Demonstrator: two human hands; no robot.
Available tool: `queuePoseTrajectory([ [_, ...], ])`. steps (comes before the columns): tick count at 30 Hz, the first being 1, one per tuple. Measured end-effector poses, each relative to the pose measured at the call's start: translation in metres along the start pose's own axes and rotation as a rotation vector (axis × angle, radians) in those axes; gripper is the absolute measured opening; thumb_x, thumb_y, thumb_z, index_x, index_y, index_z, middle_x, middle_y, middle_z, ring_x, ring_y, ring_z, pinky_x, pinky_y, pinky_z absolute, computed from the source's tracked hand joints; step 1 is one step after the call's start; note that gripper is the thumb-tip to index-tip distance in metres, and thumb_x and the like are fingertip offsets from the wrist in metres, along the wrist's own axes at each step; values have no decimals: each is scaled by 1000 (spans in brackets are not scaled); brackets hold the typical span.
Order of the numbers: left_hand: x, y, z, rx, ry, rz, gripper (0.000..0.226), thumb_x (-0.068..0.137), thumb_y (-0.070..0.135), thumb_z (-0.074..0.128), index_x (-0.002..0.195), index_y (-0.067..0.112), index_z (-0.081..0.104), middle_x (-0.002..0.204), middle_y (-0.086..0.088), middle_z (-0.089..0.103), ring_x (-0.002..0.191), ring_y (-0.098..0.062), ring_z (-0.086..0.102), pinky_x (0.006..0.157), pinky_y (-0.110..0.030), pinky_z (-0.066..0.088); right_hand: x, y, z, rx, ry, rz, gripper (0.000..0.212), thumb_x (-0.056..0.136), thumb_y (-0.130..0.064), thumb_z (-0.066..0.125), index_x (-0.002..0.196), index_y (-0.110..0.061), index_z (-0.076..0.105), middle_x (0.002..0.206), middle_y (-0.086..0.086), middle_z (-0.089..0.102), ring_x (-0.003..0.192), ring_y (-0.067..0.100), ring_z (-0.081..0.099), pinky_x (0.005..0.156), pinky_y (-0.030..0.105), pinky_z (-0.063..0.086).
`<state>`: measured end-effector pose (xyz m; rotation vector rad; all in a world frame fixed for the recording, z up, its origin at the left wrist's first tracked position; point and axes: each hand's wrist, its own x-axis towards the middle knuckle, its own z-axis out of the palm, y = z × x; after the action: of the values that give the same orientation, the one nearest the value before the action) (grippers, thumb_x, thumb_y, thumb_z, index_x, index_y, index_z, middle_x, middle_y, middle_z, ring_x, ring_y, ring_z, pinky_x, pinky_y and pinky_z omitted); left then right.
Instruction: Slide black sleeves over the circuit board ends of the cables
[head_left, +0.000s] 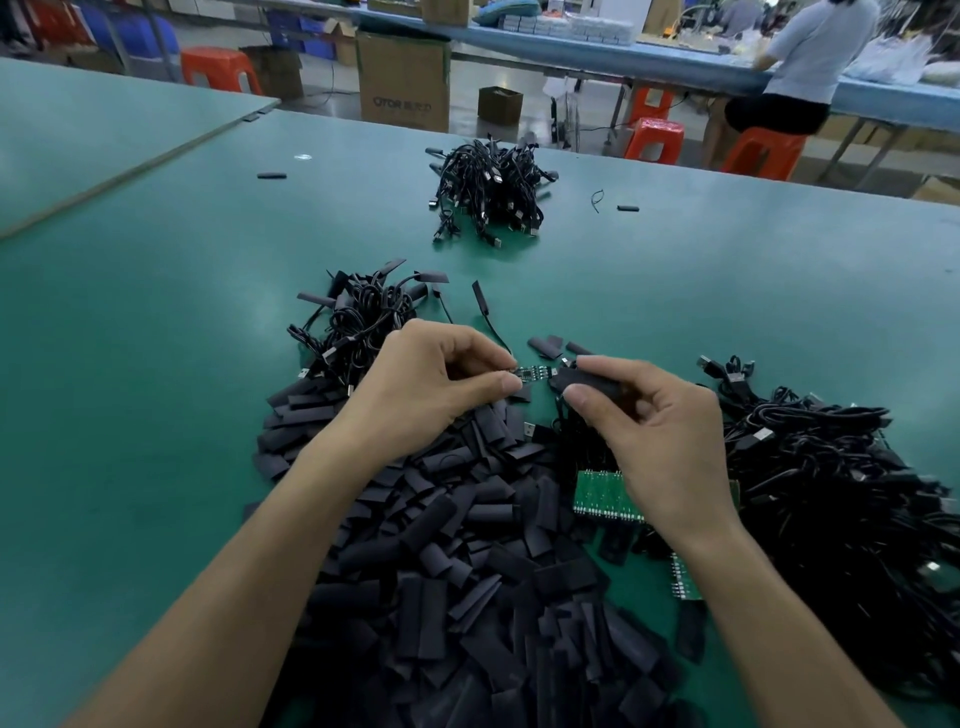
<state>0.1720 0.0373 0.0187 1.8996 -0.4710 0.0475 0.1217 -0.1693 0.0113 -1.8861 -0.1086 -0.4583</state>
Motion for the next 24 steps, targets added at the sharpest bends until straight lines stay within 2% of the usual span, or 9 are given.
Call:
queuePoseTrajectory([
  [3,-1,1,0,9,-5,1,9,82,27,81,89,26,77,75,9,76,70,-3,71,67,-12,51,1,-1,2,-41,22,-23,18,80,-28,80,95,-37,75,84,-13,76,80,11,73,83,39,59],
  [6,-1,2,0,25,1,6,5,84,26,80,88,28,77,75,10,76,70,-1,70,67,-11,51,0,-3,4,-61,47,-50,15,78,-44,73,92,-41,73,80,-15,75,74,12,71,78,39,59],
  [11,-1,3,0,2,6,-8,4,84,28,79,87,26,77,76,11,76,71,-2,71,67,-13,52,1,-1,4,-87,94,-98,15,85,-29,76,91,-42,72,75,-16,73,69,12,70,72,37,59],
  [14,-2,5,1,0,-14,-9,3,85,26,78,88,24,78,74,13,75,69,0,70,65,-11,50,-1,-3,6,-95,96,-114,11,84,-36,73,90,-45,70,76,-18,72,69,10,71,71,34,59],
  [16,-2,6,1,-3,-20,-4,3,85,25,78,87,23,78,74,13,75,69,1,70,65,-11,50,-2,-5,8,-97,102,-108,9,82,-40,71,91,-41,72,74,-16,73,70,11,71,72,38,60],
  [20,-2,7,1,-11,-23,0,3,85,24,77,87,22,77,75,12,75,70,-3,71,68,-16,53,-2,-5,10,-102,101,-71,28,79,-41,72,100,-24,78,85,-13,75,78,9,73,79,41,60],
  [24,-2,7,0,-26,-38,0,4,85,22,77,89,19,78,75,11,76,70,-1,70,67,-13,51,-2,-4,10,-102,84,-45,36,76,-44,72,104,-22,78,88,-13,75,80,8,73,81,39,60],
])
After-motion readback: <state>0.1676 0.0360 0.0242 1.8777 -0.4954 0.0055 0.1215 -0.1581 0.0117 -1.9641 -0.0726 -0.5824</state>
